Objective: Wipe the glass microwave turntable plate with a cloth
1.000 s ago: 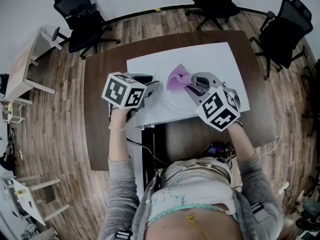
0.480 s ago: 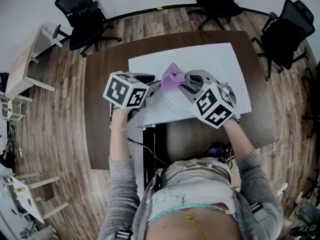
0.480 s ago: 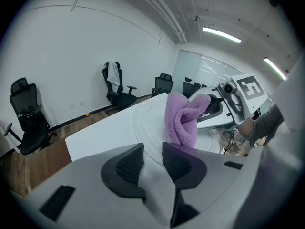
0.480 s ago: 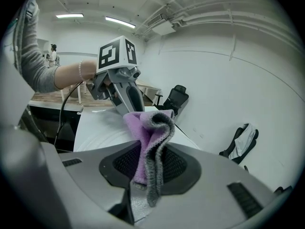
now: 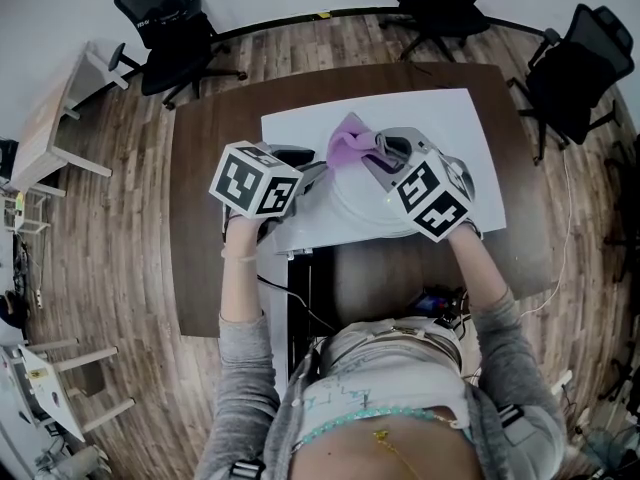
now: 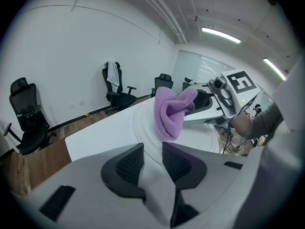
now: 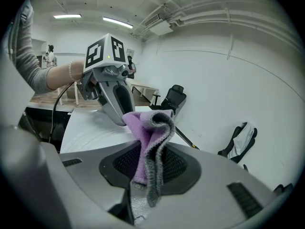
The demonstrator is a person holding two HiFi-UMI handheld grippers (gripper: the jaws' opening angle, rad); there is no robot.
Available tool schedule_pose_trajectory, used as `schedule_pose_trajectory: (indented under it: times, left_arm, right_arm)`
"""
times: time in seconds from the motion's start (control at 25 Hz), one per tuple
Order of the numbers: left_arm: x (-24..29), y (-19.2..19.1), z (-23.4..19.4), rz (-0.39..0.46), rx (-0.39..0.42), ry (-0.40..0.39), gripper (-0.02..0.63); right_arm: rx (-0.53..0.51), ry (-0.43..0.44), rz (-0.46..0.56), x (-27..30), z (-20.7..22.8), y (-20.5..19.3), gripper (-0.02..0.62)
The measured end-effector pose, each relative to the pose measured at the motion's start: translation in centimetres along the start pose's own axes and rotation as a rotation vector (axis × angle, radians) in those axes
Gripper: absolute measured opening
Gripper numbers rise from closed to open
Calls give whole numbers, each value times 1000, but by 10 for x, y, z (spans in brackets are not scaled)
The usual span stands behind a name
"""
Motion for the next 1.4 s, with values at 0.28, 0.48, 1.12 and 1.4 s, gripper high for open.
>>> schedule_pose_trajectory:
  times: [0.28, 0.48, 1.12, 1.4]
  left_arm:
    - [0, -1, 0, 1, -1, -2, 129]
    - [0, 1, -3, -2, 0, -7, 129]
    - [-2, 3, -6, 12, 11, 7, 129]
    - [-1, 3, -5, 16, 11, 7, 129]
  right_arm:
    - [38, -14, 13, -1, 13, -5, 112]
    - [63, -32, 14, -4, 21, -8, 112]
    - [77, -83, -55, -34, 13, -29, 112]
    - [62, -80, -77, -42, 0, -34, 112]
Point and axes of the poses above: the fingertips, and each gripper's own axes: x forward along the fingers, z to its right, y out of its top, the point moved 9 cm from there along -x, backward along the fingers, and after that the axes turned 13 degrees about y, right-handed, at the moved point
